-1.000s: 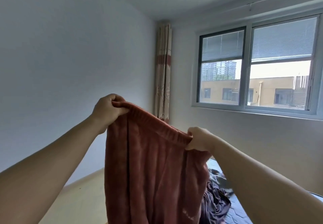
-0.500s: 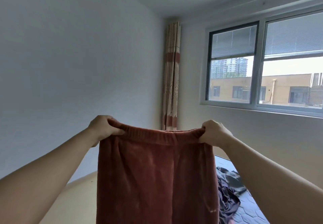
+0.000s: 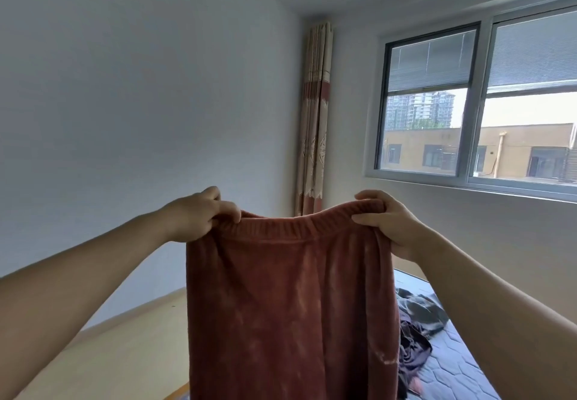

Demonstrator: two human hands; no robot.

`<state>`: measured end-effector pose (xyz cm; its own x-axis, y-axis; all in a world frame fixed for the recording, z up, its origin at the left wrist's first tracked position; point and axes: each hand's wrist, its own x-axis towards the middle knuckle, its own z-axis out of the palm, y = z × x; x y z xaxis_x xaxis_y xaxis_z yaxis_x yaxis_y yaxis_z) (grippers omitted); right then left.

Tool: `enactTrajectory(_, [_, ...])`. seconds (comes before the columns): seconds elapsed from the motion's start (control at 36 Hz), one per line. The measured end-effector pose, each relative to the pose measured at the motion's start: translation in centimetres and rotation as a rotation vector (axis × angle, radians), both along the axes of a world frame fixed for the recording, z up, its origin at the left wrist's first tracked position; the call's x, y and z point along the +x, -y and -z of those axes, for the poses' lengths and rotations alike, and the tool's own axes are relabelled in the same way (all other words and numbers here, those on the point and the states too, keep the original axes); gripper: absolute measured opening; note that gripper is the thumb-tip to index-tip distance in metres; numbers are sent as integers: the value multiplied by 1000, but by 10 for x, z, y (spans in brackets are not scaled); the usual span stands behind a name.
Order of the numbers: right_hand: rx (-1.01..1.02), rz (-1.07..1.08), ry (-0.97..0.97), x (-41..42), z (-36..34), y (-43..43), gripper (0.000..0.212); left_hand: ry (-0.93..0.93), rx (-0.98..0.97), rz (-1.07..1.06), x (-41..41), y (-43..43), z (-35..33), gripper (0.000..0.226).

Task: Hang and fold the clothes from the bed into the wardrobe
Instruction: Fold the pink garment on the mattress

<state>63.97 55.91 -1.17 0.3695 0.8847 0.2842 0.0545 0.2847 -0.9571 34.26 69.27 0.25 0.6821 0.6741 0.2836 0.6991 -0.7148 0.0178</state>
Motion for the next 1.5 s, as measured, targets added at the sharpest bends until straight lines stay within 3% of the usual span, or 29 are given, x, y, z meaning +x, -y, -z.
enactTrajectory(0.08, [-18, 14, 165, 1, 0, -1, 31, -89, 43, -48, 0, -1, 3, 37])
enactTrajectory(0.17, [-97, 87, 517, 1, 0, -3, 27, -313, 51, -151, 6, 6, 4, 59])
enactTrajectory(0.25, [-143, 169, 740, -1, 4, -8, 29, -418, 65, -185, 11, 13, 6, 63])
enactTrajectory(0.33, [-95, 257, 804, 1, 10, -12, 30, -327, -12, -190, 10, 10, 9, 63])
enactTrajectory(0.44, [2, 361, 828, 4, 14, -13, 28, -101, -87, -208, 7, 6, 10, 40])
enactTrajectory(0.56, [71, 427, 863, 3, 19, -15, 24, -73, -56, -226, 8, 1, 13, 49])
enactTrajectory(0.67, [81, 450, 935, 3, 24, -14, 19, 128, 40, -307, 12, 2, 18, 12])
enactTrajectory(0.78, [26, 548, 1010, 8, 28, -11, 30, 253, 139, -423, 8, 1, 14, 27])
enactTrajectory(0.86, [-53, 605, 1047, 16, 29, -6, 34, 421, -49, -450, 1, -6, 7, 31])
enactTrajectory(0.94, [-88, 602, 1015, 19, 31, -2, 29, 564, -197, -393, -3, -6, 4, 19])
enactTrajectory(1.03, [-91, 598, 904, 15, 33, -3, 20, 460, -168, -331, -1, -1, 5, 11])
enactTrajectory(1.11, [-58, 568, 681, 12, 33, -6, 21, 424, -120, -291, -1, 1, 7, 21])
enactTrajectory(1.19, [-42, 487, 432, 14, 33, -12, 28, 616, -104, -262, 0, -4, 12, 24])
enactTrajectory(1.31, [-42, 380, 241, 15, 30, -16, 43, 1015, -431, -229, 1, -10, 14, 45])
enactTrajectory(1.33, [-44, 363, 232, 14, 29, -15, 45, 1053, -518, -216, 0, -10, 13, 42])
enactTrajectory(1.39, [-38, 381, 302, 15, 30, -13, 27, 1035, -636, -211, -3, -9, 11, 27])
enactTrajectory(1.5, [8, 533, 433, 18, 39, -7, 22, 973, -701, -109, -7, 3, 6, 15])
